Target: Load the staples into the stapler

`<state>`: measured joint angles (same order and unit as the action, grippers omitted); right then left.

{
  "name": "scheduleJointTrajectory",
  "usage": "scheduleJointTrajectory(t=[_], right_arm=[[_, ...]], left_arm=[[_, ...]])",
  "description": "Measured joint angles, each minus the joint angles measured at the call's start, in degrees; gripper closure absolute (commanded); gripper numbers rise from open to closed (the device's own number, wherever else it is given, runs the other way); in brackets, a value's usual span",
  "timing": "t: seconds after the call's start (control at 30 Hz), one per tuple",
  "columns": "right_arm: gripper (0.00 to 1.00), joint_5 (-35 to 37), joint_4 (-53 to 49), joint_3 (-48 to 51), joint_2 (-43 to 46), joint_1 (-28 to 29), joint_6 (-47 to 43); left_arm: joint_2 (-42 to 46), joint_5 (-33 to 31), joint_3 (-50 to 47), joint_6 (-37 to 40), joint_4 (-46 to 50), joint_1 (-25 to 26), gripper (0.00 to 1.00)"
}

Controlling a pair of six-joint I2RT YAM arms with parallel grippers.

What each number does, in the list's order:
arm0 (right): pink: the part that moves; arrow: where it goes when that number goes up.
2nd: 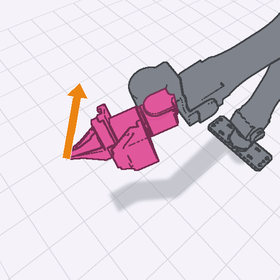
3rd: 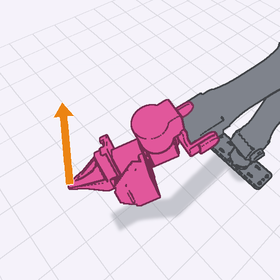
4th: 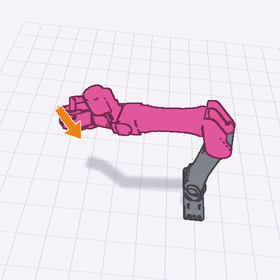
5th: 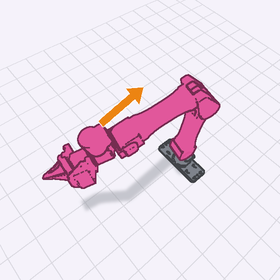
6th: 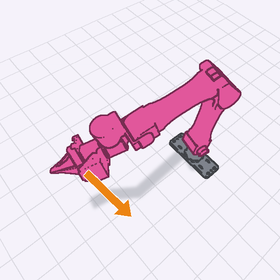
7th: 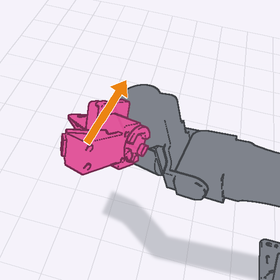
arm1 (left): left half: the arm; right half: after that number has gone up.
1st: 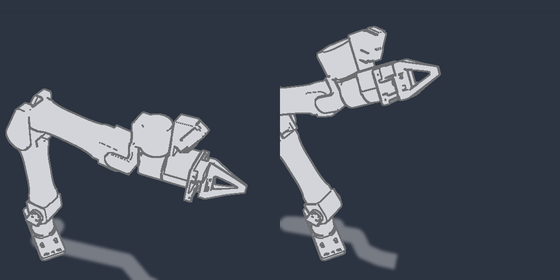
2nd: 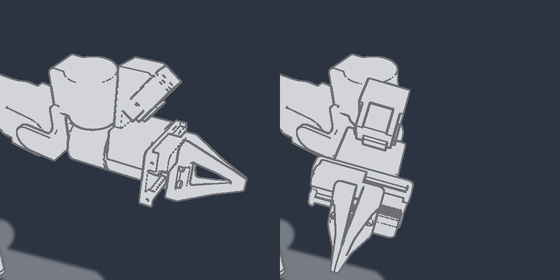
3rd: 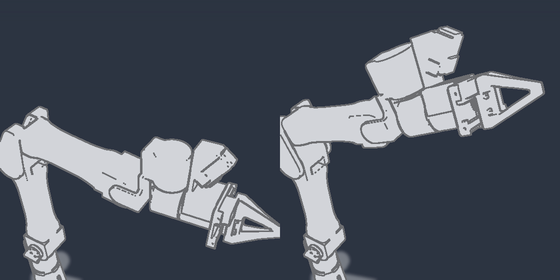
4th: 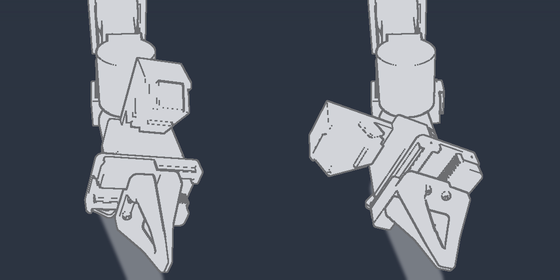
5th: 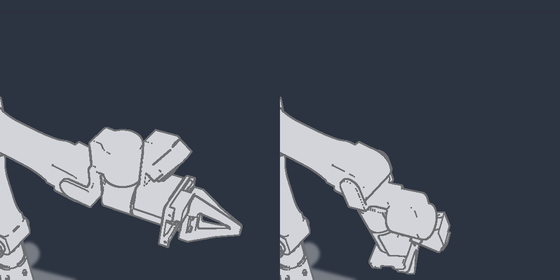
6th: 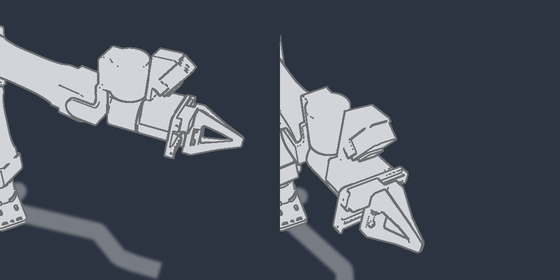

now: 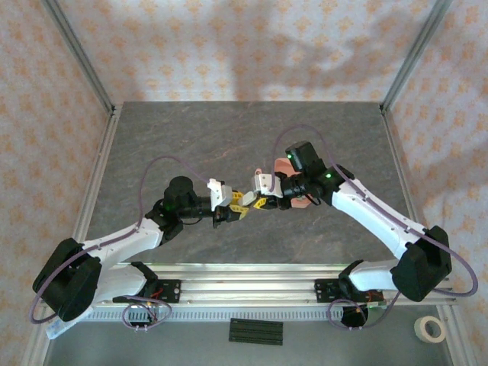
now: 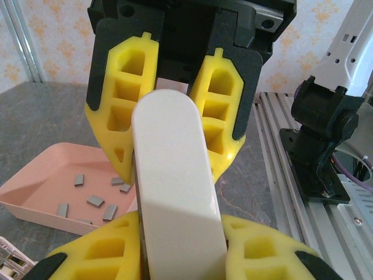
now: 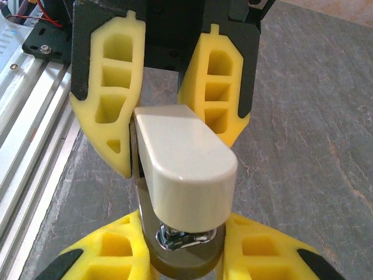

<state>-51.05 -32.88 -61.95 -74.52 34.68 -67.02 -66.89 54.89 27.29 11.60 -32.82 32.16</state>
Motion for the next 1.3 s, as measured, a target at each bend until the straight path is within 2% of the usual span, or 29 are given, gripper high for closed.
scheduleJointTrajectory(t=[0.07, 0.2, 0.57, 0.63, 0.77, 0.87, 1.03, 1.3], right_arm=[[0.84, 0.04, 0.00, 0.00, 0.00, -0.02, 1.60], [0.84, 0.02, 0.26, -0.02, -0.07, 0.00, 4.33], [0.87, 2.08, 0.24, -1.07, -3.80, 1.92, 6.60], [0.87, 2.45, 0.17, -1.07, -4.11, 2.21, 6.60], [0.88, 3.23, -0.02, -1.07, -4.20, 2.32, 6.62], [0.88, 3.85, -0.09, -1.07, -4.20, 2.29, 6.62], [0.89, 4.31, -0.04, -0.98, -4.20, 2.10, 6.62], [0.90, 1.20, 4.31, 2.75, -4.24, 0.55, 8.02]], left_arm=[[0.00, -1.18, 0.00, -0.22, -0.17, 0.00, 0.56], [0.33, -3.32, 0.02, 0.48, 0.02, 0.00, 0.53], [0.66, -5.01, 2.95, 1.99, 3.48, 0.11, 0.50], [0.63, -5.01, 3.28, 2.01, 3.52, 0.11, 0.53], [0.61, -4.92, 3.91, 1.90, 4.15, 0.11, 0.67], [0.42, -4.70, 4.17, 1.92, 4.66, 0.31, 0.73], [0.39, -4.81, 4.17, 1.44, 4.83, 0.44, 0.75], [1.49, -6.49, 2.86, -2.16, 2.10, 0.48, 0.76]])
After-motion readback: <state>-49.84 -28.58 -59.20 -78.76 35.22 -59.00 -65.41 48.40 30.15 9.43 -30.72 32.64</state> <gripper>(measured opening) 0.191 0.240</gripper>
